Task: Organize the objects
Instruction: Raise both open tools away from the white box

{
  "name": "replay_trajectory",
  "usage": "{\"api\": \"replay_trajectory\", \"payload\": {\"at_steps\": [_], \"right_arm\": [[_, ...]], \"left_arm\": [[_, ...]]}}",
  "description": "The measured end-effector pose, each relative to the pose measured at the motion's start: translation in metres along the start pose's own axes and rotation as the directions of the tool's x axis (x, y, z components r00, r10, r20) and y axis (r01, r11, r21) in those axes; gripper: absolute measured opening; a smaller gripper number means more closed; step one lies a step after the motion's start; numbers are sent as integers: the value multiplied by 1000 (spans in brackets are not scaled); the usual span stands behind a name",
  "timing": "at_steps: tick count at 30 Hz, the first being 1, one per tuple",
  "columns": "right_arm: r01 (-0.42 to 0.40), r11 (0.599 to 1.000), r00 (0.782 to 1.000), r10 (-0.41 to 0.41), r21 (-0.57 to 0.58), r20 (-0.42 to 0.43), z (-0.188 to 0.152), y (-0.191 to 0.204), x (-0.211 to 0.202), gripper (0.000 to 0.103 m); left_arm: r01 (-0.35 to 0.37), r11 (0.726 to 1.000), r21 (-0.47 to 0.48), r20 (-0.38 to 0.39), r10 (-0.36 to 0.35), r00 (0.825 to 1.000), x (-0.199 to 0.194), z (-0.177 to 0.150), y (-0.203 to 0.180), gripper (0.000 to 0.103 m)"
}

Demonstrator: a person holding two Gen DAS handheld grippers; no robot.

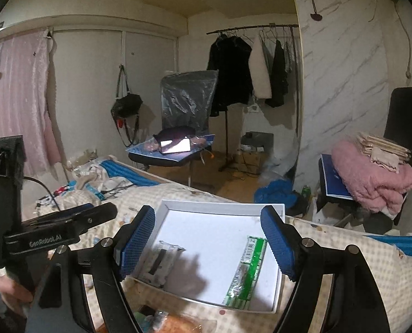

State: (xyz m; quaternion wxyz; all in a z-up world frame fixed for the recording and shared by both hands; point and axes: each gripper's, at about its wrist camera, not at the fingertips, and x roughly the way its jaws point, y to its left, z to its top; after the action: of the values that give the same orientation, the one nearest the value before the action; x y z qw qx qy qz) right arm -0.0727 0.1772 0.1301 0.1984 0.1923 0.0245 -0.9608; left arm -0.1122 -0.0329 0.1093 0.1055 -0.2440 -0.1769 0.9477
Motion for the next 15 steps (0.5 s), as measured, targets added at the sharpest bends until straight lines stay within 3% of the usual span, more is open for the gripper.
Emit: {"api": "replay_trajectory", "payload": {"at_steps": [1, 5, 8, 15], "right_arm": [[-10, 1000, 1000, 11, -4, 15, 2, 2, -5, 103], [-29, 999, 998, 31, -39, 55, 7, 10, -20, 103], [-27, 998, 997, 31, -58, 64, 9, 15, -26, 103], [-41, 998, 999, 42, -51, 11, 8, 18, -30, 103]], "left_arm": [[-14, 1000, 5, 6, 14, 1000, -3, 2, 0, 82], [-75, 997, 21, 26, 74, 997, -17, 5, 3, 84], [-81, 996, 25, 39, 80, 996, -26, 7, 3, 84], [-99, 993, 60, -26, 101, 995, -39, 5, -6, 85]]}}
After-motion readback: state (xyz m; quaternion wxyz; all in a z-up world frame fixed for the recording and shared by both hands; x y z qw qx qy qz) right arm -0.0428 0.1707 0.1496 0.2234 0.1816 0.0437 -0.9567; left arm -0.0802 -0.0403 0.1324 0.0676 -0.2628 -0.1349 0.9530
